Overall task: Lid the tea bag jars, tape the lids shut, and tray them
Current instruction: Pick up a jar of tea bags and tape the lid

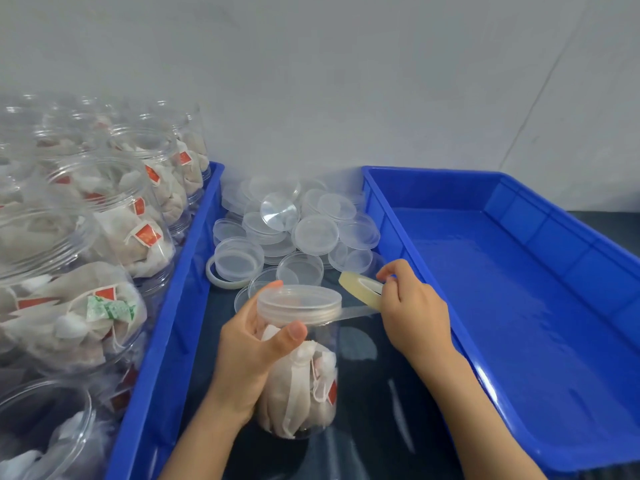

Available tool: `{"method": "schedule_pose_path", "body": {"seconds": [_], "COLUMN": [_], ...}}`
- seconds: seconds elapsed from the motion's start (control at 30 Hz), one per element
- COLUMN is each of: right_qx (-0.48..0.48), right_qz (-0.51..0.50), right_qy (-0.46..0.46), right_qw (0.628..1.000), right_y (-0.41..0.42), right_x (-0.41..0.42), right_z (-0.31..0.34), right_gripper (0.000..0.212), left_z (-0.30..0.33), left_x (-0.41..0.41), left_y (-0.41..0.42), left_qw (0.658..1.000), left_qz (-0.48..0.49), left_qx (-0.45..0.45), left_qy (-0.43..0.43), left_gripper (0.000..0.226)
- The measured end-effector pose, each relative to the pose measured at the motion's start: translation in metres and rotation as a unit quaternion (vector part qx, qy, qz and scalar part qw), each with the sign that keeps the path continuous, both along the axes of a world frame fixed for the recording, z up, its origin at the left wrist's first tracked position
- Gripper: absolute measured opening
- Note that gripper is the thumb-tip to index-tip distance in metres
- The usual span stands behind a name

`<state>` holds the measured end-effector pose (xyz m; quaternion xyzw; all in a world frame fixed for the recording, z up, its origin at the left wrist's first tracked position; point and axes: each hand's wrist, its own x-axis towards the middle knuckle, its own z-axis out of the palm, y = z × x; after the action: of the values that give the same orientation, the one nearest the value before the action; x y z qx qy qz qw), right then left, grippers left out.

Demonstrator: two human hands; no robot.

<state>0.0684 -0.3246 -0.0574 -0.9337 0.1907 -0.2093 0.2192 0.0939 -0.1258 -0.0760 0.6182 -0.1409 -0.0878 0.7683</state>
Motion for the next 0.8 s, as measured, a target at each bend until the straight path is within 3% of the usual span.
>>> {"method": "schedule_pose_path", "body": {"seconds": [0.2,0.37,0.5,0.6,0.67,0.73,0.77,0.8], "right_qx": [0.036,0.104,0.141,0.123,0.103,0.075,0.043,0.011], "right_qz": [0.039,0.07,0.061,0.04,0.011,-0.009,-0.008,0.0], "right_qy": [0.013,-0.013,-0.011,-0.009,-0.025,-0.034,-0.03,-0.021], "right_qw": [0.999,0.992,0.988,0.992,0.994,0.997,0.999,1.0], "right_y": [0.017,0.037,0.041,0.04,0.038,0.037,0.038,0.04], "right_x": [0.014,0.015,0.01,0.009,0.008,0.007,0.005,0.004], "right_z": [0.004,0.003,0.003,0.009,0.012,0.013,0.011,0.008], "right_gripper": [0.018,0.027,0.025,0.021,0.019,0.021,0.021,0.021], "left_z": [0.001,-0.001,-0.002,-0.003,-0.004,-0.004,-0.004,-0.004], "left_x": [0.001,-0.004,-0.005,-0.003,-0.004,-0.004,-0.004,-0.003], "left_y": [0.0,-0.004,0.002,0.001,0.0,-0.001,-0.001,-0.001], "left_qw": [0.989,0.968,0.98,0.989,0.992,0.996,0.998,0.998], "left_qz": [-0.118,-0.206,-0.194,-0.109,-0.055,-0.035,-0.037,-0.042], "left_qx": [-0.07,-0.115,0.0,0.096,0.1,0.067,0.051,0.048], "left_qy": [0.06,0.083,0.049,-0.017,-0.061,-0.054,-0.028,-0.02], "left_gripper": [0.117,0.1,0.125,0.135,0.112,0.069,0.062,0.069]}}
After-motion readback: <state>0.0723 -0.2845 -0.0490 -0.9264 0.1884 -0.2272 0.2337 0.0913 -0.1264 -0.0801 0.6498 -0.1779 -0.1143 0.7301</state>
